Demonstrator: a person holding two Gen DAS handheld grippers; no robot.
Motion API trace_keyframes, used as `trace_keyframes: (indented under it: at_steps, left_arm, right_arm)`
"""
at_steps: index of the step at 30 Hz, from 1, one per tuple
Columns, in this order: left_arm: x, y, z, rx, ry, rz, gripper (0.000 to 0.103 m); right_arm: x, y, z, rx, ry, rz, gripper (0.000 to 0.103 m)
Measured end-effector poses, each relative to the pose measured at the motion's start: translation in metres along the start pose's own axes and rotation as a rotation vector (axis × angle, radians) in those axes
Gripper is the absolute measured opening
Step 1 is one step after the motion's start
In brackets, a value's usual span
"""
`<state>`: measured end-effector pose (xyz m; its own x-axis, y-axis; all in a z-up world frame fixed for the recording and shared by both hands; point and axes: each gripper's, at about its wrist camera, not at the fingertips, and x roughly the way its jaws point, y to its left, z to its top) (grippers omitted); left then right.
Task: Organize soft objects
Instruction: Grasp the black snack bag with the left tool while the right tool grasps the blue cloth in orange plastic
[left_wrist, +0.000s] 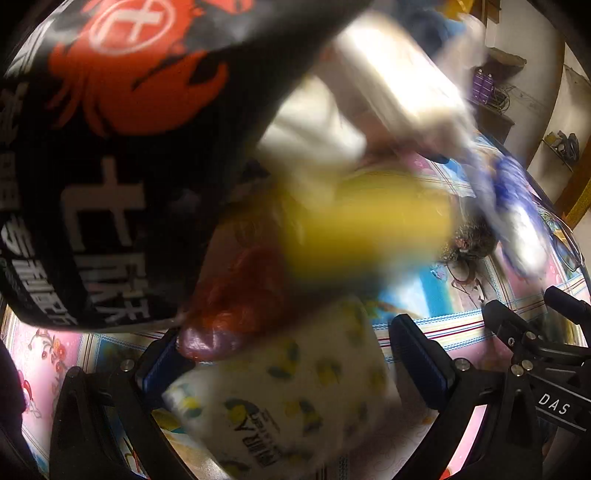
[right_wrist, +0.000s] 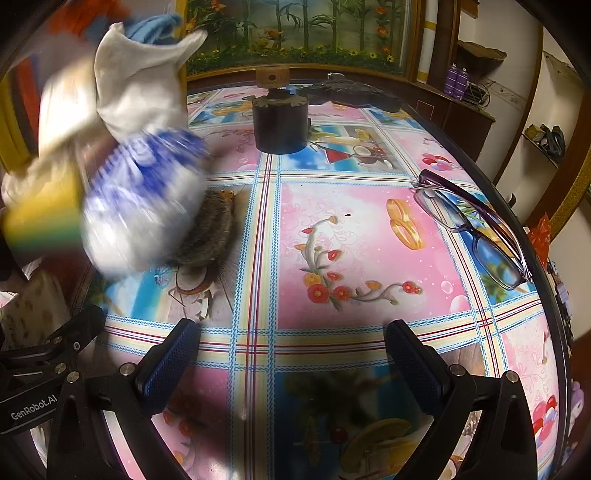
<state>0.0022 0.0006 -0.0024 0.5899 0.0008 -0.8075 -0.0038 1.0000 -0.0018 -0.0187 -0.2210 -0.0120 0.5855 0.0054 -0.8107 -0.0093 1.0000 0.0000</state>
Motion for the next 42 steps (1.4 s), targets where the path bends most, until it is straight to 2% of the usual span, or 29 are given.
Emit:
trace_keyframes:
  at_steps: [32, 37, 42]
  left_arm:
    - [0.004, -0.002, -0.003, 0.0, 0.001, 0.0, 0.103]
    - [0.006, -0.006, -0.003, 0.0, 0.001, 0.0, 0.103]
    - [0.003, -0.006, 0.0, 0.0, 0.001, 0.0, 0.103]
  right_arm:
    - [-0.001, -0.002, 0.0, -0.004, -0.002, 0.002, 0.102]
    - [-0.003, -0.001, -0.001, -0.123, 0.048, 0.088, 0.102]
    - [-0.018, -0.009, -0.017, -0.165, 0.072, 0.209, 0.102]
